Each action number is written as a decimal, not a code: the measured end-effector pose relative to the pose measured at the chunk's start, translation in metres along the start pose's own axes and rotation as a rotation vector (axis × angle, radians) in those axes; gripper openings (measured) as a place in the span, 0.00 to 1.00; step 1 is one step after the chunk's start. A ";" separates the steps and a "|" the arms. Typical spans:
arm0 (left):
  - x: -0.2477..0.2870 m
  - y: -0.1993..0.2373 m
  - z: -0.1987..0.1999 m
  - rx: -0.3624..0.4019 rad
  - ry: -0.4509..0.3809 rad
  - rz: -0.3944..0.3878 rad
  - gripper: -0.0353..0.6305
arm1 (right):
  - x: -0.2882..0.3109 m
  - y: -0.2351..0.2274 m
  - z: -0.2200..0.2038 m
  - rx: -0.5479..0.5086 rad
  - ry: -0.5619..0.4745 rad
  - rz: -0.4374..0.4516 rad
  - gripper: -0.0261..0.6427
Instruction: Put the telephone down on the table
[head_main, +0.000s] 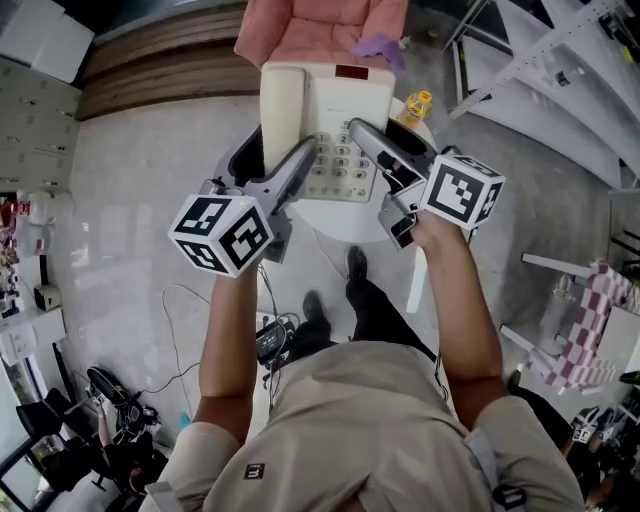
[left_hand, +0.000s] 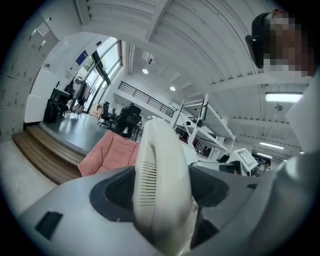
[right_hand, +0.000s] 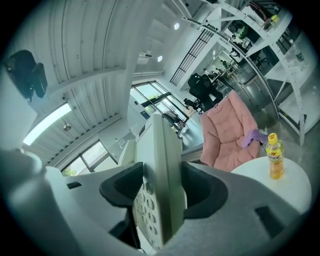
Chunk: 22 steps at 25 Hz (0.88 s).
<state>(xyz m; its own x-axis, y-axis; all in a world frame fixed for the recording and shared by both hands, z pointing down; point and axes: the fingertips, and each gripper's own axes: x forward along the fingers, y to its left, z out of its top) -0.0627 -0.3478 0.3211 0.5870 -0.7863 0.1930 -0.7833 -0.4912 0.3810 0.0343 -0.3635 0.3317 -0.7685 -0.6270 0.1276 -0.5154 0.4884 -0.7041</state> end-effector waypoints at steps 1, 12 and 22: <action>0.004 0.004 -0.004 -0.004 0.007 0.002 0.53 | 0.003 -0.006 -0.002 0.007 0.003 -0.004 0.37; 0.046 0.043 -0.051 -0.069 0.088 0.031 0.53 | 0.030 -0.072 -0.025 0.088 0.050 -0.044 0.37; 0.075 0.074 -0.092 -0.103 0.164 0.073 0.53 | 0.050 -0.124 -0.051 0.152 0.095 -0.053 0.37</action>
<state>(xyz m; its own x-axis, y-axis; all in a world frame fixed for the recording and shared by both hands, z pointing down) -0.0579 -0.4086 0.4469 0.5617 -0.7428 0.3644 -0.8047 -0.3881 0.4492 0.0404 -0.4248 0.4609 -0.7776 -0.5859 0.2281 -0.4989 0.3543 -0.7909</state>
